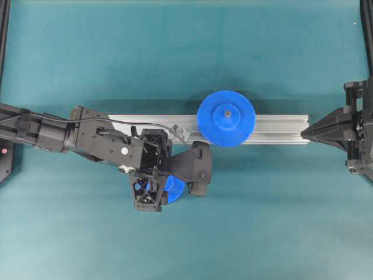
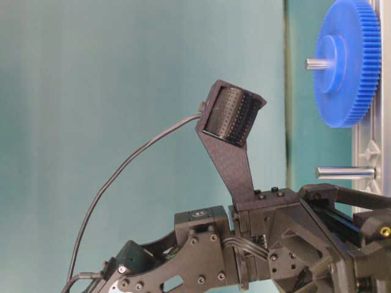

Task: Find the location of the shaft and insert the small gear.
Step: 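Lift the small blue gear and tilt it upright with the left gripper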

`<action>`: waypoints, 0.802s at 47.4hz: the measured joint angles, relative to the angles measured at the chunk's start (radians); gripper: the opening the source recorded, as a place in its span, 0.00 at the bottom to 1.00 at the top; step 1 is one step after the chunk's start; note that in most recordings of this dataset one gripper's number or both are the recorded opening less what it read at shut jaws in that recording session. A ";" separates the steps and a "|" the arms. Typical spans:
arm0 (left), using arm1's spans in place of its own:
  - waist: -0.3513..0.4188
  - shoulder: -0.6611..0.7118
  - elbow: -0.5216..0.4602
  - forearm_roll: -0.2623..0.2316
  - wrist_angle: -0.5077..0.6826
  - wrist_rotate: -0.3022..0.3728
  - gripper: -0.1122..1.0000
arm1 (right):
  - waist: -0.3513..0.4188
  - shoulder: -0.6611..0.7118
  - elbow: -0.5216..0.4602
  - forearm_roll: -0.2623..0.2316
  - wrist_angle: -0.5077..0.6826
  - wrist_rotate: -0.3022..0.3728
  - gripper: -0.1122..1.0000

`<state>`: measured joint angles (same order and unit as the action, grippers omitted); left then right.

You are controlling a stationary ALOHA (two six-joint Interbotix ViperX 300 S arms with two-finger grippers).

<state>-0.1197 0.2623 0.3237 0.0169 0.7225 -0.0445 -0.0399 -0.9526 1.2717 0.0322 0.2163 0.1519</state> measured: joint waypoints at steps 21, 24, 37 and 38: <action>-0.006 0.000 -0.002 0.000 0.006 0.000 0.69 | -0.002 0.000 0.005 0.000 -0.002 0.000 0.13; -0.006 0.000 -0.002 0.000 0.011 0.003 0.67 | -0.002 0.000 0.005 0.000 -0.002 0.000 0.13; -0.006 0.000 -0.005 0.002 0.023 0.006 0.67 | -0.002 0.000 0.005 0.002 -0.003 -0.002 0.13; -0.008 0.000 -0.006 0.000 0.023 0.006 0.67 | -0.002 0.000 0.005 0.000 -0.002 0.000 0.13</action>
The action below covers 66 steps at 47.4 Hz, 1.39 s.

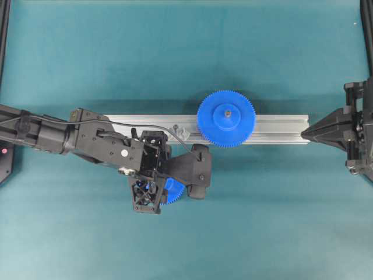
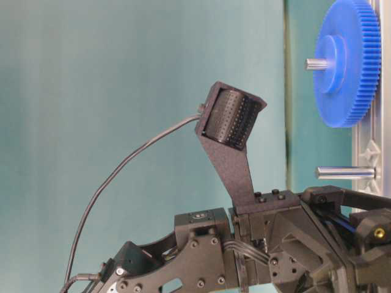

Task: Find the location of the shaft and insert the small gear.
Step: 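Lift the small blue gear and tilt it upright with the left gripper, then carry the upright gear toward the empty shaft beside the large gear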

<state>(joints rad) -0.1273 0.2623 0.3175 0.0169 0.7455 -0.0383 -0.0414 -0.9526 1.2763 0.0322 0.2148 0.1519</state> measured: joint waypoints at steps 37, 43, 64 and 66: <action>0.006 -0.067 -0.089 0.002 0.143 0.006 0.67 | 0.000 0.000 0.002 0.000 -0.002 0.000 0.13; 0.006 -0.087 -0.100 0.002 0.181 0.017 0.67 | 0.000 0.000 0.000 0.000 -0.002 0.000 0.13; 0.015 -0.120 -0.198 0.003 0.285 0.094 0.67 | 0.002 0.000 0.003 0.000 -0.002 0.000 0.13; 0.018 -0.120 -0.207 0.002 0.291 0.098 0.67 | 0.000 0.000 0.002 0.000 -0.002 0.000 0.13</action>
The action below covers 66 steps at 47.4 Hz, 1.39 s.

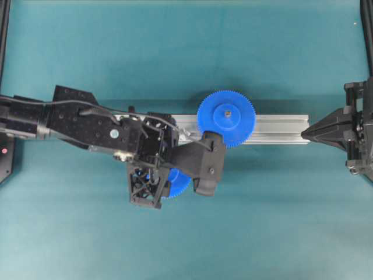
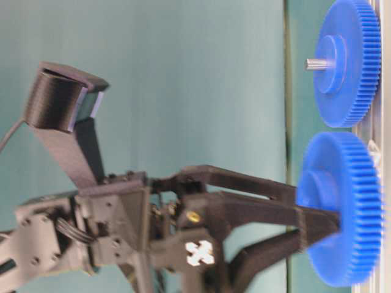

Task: Find the location of the shaft and insert the small gear.
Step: 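Carry the upright gear toward the empty shaft beside the large gear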

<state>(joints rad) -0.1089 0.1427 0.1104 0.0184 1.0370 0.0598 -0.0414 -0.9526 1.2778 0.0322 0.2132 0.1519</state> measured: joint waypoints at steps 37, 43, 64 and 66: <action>0.089 0.002 -0.074 0.003 0.023 0.060 0.67 | 0.000 -0.035 0.011 0.000 -0.002 0.000 0.13; 0.095 0.003 -0.074 0.003 0.026 0.069 0.67 | -0.005 -0.035 0.011 0.000 -0.002 0.000 0.13; 0.143 0.038 -0.074 0.005 0.026 0.097 0.67 | -0.021 -0.035 0.011 0.000 0.000 0.000 0.13; 0.144 0.043 -0.074 0.005 0.025 0.097 0.67 | -0.023 -0.035 0.011 0.000 0.000 0.000 0.13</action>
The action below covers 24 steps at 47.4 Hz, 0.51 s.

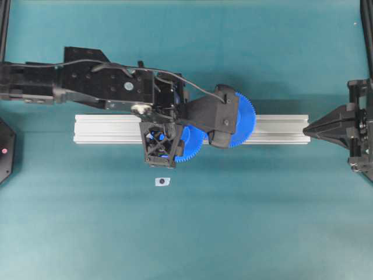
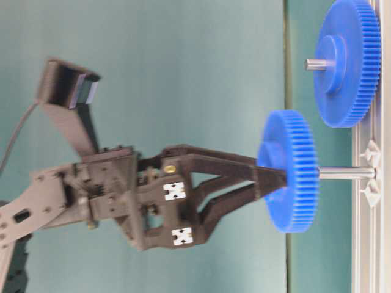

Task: Find the location of the shaft and insert the small gear.
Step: 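Carry the upright gear toward the empty shaft beside the large gear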

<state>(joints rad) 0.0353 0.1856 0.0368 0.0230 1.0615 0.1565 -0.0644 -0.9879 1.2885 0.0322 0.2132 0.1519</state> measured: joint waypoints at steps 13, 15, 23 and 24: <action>0.015 0.032 0.000 -0.002 -0.008 0.002 0.67 | -0.002 0.000 0.003 0.000 0.000 0.000 0.13; 0.020 0.034 0.000 0.000 -0.012 0.002 0.67 | -0.002 0.000 0.005 0.000 0.000 0.000 0.13; 0.041 0.034 0.002 -0.002 -0.029 0.003 0.67 | -0.003 -0.002 0.005 0.000 -0.002 0.000 0.13; 0.044 0.032 0.005 0.000 -0.029 0.003 0.67 | -0.003 -0.002 0.005 0.000 -0.002 0.000 0.13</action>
<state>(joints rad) 0.0798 0.2178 0.0414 0.0230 1.0324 0.1595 -0.0675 -0.9894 1.2931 0.0322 0.2117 0.1519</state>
